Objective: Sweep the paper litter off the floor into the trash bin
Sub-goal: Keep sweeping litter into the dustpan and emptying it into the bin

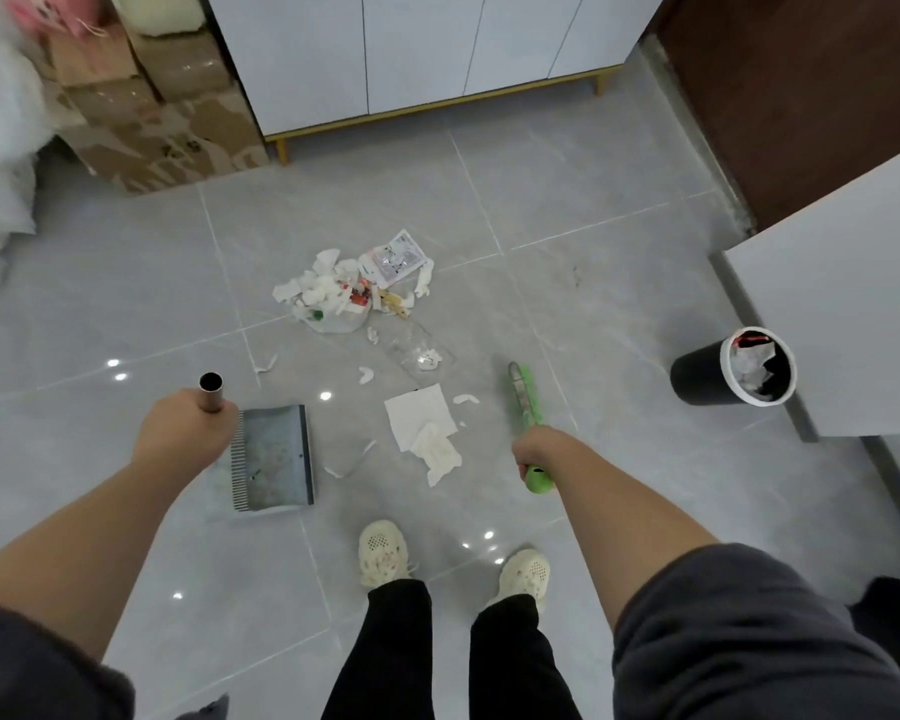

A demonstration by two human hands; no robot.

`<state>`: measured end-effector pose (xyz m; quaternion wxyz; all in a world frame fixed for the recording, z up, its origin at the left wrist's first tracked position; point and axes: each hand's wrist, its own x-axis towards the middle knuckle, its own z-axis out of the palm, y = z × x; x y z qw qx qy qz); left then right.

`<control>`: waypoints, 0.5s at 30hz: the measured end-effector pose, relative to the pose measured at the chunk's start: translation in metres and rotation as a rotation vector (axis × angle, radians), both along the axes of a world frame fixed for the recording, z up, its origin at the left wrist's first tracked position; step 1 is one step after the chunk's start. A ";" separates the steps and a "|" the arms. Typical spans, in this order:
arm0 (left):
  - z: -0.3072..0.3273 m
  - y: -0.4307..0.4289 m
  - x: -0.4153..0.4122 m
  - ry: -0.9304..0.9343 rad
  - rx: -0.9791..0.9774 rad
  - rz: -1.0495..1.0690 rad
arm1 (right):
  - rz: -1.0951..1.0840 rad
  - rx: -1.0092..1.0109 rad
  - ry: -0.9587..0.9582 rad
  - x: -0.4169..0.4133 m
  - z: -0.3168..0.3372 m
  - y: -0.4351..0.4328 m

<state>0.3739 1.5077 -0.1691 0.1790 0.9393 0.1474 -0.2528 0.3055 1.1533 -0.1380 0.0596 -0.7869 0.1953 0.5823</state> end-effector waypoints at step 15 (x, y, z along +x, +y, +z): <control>-0.021 -0.007 -0.043 0.009 -0.029 0.152 | -0.114 0.072 0.013 0.007 -0.039 0.058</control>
